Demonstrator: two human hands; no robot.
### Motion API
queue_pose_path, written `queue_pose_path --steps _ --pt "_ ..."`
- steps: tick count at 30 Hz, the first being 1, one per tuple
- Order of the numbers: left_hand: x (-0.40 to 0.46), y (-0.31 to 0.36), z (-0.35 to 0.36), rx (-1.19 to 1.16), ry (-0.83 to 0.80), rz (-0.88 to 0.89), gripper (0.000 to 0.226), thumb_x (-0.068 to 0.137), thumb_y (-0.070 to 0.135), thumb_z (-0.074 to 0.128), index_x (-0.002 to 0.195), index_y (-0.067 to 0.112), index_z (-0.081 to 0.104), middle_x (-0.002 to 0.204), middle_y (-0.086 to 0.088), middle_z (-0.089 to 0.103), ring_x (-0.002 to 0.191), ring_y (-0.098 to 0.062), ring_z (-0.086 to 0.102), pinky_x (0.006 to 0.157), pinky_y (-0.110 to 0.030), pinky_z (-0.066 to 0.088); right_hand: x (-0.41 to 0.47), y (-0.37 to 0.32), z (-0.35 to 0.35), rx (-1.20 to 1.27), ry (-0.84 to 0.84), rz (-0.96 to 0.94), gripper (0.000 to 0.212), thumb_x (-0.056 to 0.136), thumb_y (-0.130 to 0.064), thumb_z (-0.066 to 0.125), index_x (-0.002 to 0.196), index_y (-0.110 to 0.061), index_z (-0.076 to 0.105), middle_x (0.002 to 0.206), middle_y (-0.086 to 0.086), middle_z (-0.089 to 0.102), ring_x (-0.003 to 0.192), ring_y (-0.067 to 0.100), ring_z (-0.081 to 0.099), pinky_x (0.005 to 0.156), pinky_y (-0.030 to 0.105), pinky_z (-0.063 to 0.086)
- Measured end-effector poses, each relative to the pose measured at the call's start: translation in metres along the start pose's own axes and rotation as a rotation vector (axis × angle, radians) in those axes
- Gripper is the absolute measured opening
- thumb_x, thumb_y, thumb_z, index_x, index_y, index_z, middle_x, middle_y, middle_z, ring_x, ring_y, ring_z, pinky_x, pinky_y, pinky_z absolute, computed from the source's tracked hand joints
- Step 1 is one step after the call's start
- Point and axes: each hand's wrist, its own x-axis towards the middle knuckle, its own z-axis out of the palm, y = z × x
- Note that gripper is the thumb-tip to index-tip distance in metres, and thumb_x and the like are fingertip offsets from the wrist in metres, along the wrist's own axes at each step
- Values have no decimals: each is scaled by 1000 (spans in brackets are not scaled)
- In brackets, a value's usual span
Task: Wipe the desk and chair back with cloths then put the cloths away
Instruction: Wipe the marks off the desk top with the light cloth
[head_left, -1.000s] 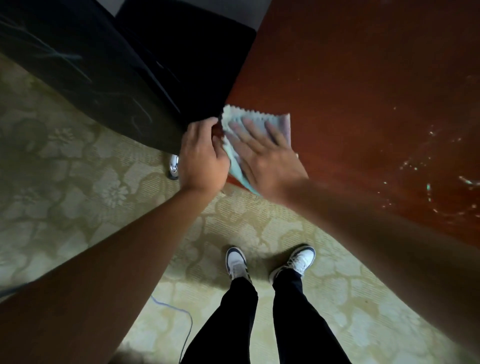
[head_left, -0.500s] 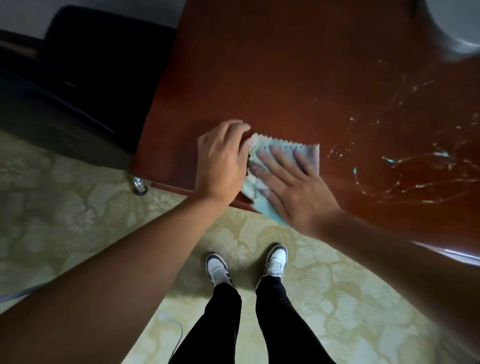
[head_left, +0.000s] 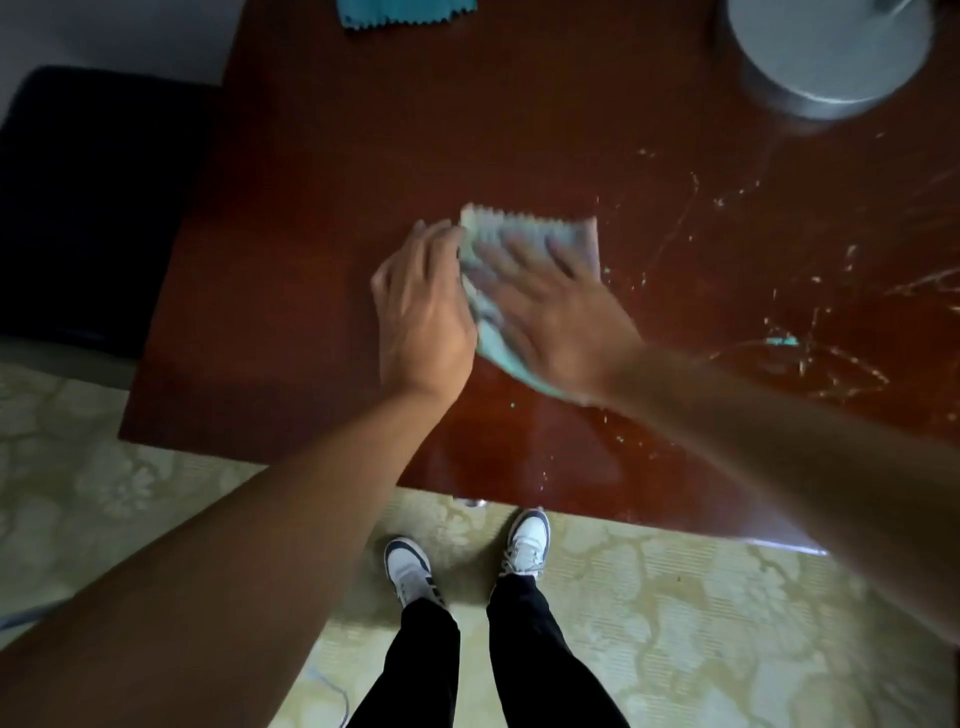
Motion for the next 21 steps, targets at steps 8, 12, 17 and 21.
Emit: queue_pose_path --steps 8,12,17,21 --pt "5 9 14 142 -51 48 39 94 11 41 129 12 57 138 -5 58 138 -23 44 111 -43 35 57 107 -25 9 -12 218 52 107 -36 23 157 -23 17 165 3 13 153 25 4 122 50 3" --pt "5 8 16 161 -65 67 38 93 13 41 127 14 58 138 -5 57 137 -23 44 109 -42 36 44 98 -19 -7 21 172 53 106 -37 21 157 -21 21 165 6 16 152 30 8 121 53 6" --pt "6 9 13 155 -89 47 40 91 11 41 127 12 58 139 -5 56 138 -24 43 110 -43 35 -54 10 4 -7 1 -125 48 105 -34 33 150 -19 37 160 7 28 149 32 23 118 58 23" --pt "6 11 12 101 -78 16 44 87 8 39 124 11 61 138 -5 58 138 -23 44 110 -43 35 -15 48 -7 -1 -27 -64 50 105 -33 34 153 -19 31 161 9 25 150 34 18 120 57 15"
